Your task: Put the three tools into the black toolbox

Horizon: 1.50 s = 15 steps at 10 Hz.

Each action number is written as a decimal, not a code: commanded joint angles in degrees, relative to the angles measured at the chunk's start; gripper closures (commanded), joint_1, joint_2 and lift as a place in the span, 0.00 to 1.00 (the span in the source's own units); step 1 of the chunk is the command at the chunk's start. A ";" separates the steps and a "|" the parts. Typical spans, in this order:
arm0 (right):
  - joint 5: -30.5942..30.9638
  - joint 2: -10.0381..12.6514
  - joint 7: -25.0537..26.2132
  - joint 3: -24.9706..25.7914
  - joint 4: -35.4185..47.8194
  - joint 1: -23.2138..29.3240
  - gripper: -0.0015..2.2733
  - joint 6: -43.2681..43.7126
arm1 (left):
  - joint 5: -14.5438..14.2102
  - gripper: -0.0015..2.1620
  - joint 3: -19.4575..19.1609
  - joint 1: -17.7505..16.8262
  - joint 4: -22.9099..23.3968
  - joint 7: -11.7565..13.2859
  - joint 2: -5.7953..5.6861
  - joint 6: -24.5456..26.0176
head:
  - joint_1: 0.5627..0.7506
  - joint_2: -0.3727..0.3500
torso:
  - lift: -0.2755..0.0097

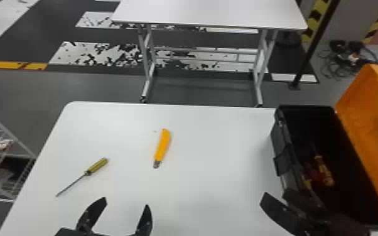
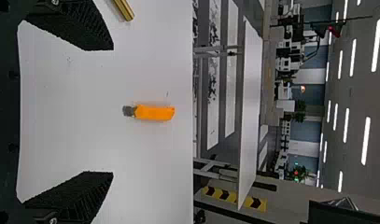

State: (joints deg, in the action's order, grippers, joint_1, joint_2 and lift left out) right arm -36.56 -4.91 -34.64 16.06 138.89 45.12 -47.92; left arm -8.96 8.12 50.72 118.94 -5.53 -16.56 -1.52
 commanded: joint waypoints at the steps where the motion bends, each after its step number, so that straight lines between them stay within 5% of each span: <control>1: 2.81 0.07 0.01 -3.93 -0.81 0.32 0.03 1.02 | 0.00 0.02 -1.00 -0.71 -0.72 0.08 0.39 -0.28 | 0.70 0.65 | 0.79; 6: 3.25 0.16 -0.69 -5.25 -2.31 0.05 0.03 2.08 | -3.25 0.02 -13.57 -5.01 -4.33 5.62 3.12 4.64 | 0.70 0.93 | 0.79; 9: 2.81 0.07 -1.83 -4.90 -4.33 -1.00 0.03 2.60 | 0.17 0.02 -21.74 -6.59 -7.32 10.10 4.44 5.70 | 0.70 1.00 | 0.79; 12: 1.49 -0.54 -3.07 -3.75 -5.91 -1.44 0.03 3.48 | 2.99 0.02 -30.09 -10.29 -12.41 21.09 4.79 5.52 | 0.70 1.00 | 0.79; 15: 0.26 -2.12 -3.94 -3.05 -7.41 -2.32 0.03 3.48 | 6.68 0.02 -33.78 -15.38 -16.81 32.60 4.52 5.34 | 0.70 1.00 | 0.79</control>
State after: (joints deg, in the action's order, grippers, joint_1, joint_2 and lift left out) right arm -36.18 -6.71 -38.59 12.97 131.65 42.93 -44.41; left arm -2.80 -25.09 36.46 103.09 26.79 -11.99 3.90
